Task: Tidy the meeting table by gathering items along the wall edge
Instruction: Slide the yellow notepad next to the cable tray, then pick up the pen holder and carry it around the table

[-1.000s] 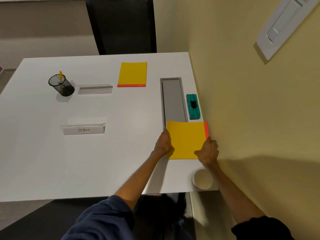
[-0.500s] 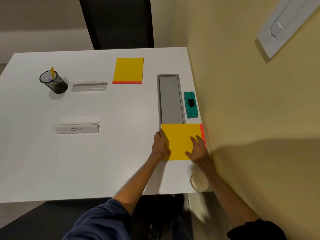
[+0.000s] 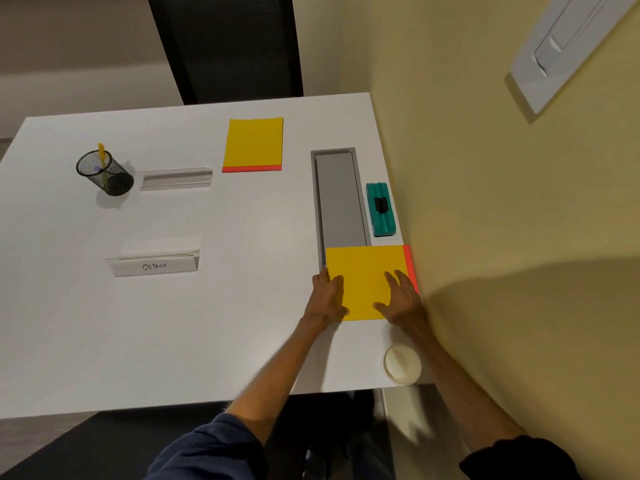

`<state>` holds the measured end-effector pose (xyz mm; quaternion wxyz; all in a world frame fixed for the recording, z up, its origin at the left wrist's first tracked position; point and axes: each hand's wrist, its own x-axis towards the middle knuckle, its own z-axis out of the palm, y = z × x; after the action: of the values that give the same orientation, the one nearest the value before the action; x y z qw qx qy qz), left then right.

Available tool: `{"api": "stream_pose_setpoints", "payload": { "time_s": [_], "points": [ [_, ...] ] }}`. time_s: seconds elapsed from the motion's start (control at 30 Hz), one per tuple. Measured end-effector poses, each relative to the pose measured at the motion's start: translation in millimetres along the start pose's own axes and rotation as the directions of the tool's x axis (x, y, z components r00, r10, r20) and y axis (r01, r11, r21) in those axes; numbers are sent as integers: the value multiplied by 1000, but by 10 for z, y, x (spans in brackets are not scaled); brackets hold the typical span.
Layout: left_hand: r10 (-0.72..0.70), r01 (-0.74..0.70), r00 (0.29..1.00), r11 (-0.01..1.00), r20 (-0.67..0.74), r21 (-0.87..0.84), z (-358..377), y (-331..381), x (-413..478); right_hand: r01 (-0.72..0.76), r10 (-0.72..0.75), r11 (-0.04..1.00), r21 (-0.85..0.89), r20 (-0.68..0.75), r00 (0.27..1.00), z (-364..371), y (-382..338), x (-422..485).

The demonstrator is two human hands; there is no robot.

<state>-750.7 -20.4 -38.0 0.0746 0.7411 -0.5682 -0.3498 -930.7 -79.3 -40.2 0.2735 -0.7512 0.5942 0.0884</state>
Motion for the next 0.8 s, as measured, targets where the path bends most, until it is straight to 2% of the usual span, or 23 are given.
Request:
{"api": "stream_pose_setpoints", "payload": {
  "time_s": [0.37,0.53,0.63,0.8],
  "points": [
    [11,-11,1000,1000,-11,-27,-14,29,-80,18,-17,998,59,-16,1000,-41,-32,-27],
    [38,-47,991,997,-130,-68,-122,26,-236,55,-37,986,156,-114,993,-109,-250,-138],
    [15,-30,985,996,-173,-84,-292,11,-319,78,-49,982,174,-161,986,-197,-425,-229],
    [16,-48,946,995,-325,-91,-662,-1,-501,149,-105,971,187,-226,969,-433,-793,-420]
  ]
}}
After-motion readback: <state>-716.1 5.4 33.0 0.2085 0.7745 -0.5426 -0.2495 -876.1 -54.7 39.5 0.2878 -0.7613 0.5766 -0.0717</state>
